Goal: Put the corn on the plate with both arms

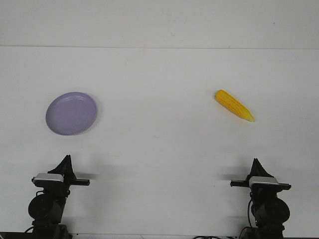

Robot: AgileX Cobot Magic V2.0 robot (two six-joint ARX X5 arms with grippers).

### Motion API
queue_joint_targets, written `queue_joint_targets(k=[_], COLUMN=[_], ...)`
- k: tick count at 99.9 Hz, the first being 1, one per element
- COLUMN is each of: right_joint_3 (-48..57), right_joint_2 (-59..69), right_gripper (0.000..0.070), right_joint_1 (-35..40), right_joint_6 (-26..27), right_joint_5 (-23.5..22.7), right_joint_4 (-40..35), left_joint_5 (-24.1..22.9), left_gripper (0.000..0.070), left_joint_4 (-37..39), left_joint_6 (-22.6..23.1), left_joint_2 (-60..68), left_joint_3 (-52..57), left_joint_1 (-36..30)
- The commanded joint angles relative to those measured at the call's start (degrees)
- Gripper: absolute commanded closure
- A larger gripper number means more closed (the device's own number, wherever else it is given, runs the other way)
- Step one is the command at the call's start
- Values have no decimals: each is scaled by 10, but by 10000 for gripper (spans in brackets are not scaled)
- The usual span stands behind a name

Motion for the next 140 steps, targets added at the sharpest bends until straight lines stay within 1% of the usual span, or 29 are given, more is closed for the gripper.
queue_joint_targets(k=[1, 100, 103, 107, 110, 115, 121, 140], right_joint_3=[-2, -2, -2, -2, -2, -2, -2, -2], right_joint_2=[0, 0, 0, 0, 0, 0, 0, 0], right_gripper=[687, 687, 687, 687, 687, 687, 687, 687], right_joint_1=[0, 0, 0, 0, 0, 0, 0, 0], right_joint_6=[0, 0, 0, 0, 0, 0, 0, 0], right_joint_5=[0, 0, 0, 0, 0, 0, 0, 0], right_joint_4=[7, 7, 7, 7, 7, 7, 7, 7], left_joint_5=[-2, -2, -1, 2, 2, 3, 2, 3], left_gripper=[684, 684, 684, 684, 684, 684, 684, 690], left_joint_4=[8, 16, 20, 22, 20, 16, 18, 37], left_joint_6=[5, 2, -6, -29, -55, -115, -163, -204], left_joint_2=[-1, -1, -1, -1, -1, -1, -1, -1], left_joint_3=[-12, -12, -12, -12, -12, -12, -12, -8], left_joint_1=[1, 1, 1, 1, 1, 1, 1, 1])
